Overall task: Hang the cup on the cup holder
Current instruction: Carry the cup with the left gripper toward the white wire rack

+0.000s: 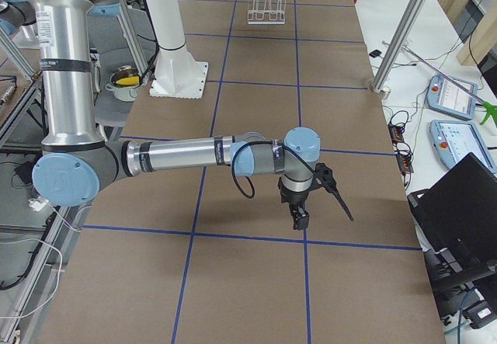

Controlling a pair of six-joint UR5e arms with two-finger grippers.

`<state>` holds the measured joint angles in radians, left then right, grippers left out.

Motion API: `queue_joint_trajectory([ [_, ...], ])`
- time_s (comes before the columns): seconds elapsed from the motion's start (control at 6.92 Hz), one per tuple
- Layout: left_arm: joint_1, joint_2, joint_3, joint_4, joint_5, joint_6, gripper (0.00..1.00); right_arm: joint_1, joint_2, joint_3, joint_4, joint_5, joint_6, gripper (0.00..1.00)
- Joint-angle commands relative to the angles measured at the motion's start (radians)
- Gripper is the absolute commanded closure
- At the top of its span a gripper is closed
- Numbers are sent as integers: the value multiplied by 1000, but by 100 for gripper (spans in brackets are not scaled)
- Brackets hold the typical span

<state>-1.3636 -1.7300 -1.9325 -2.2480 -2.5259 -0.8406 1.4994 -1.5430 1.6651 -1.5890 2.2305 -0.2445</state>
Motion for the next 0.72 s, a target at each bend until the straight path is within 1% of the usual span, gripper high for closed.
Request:
queue_joint_trajectory([
  [0.0, 0, 88, -2, 24, 86, 125, 79, 1, 0, -1, 0, 3, 7, 0],
  [0.14, 4, 98, -5, 80, 123, 183, 80, -1, 0, -1, 0, 3, 8, 0],
  [0.29, 5, 109, -8, 149, 131, 258, 80, 1, 0, -1, -3, 3, 10, 0],
  [0.43, 8, 122, -12, 172, 175, 282, 80, -1, 0, -1, -5, 1, 10, 0],
  [0.58, 55, 138, -13, 176, 221, 284, 80, -1, 0, -1, -5, 1, 10, 0],
])
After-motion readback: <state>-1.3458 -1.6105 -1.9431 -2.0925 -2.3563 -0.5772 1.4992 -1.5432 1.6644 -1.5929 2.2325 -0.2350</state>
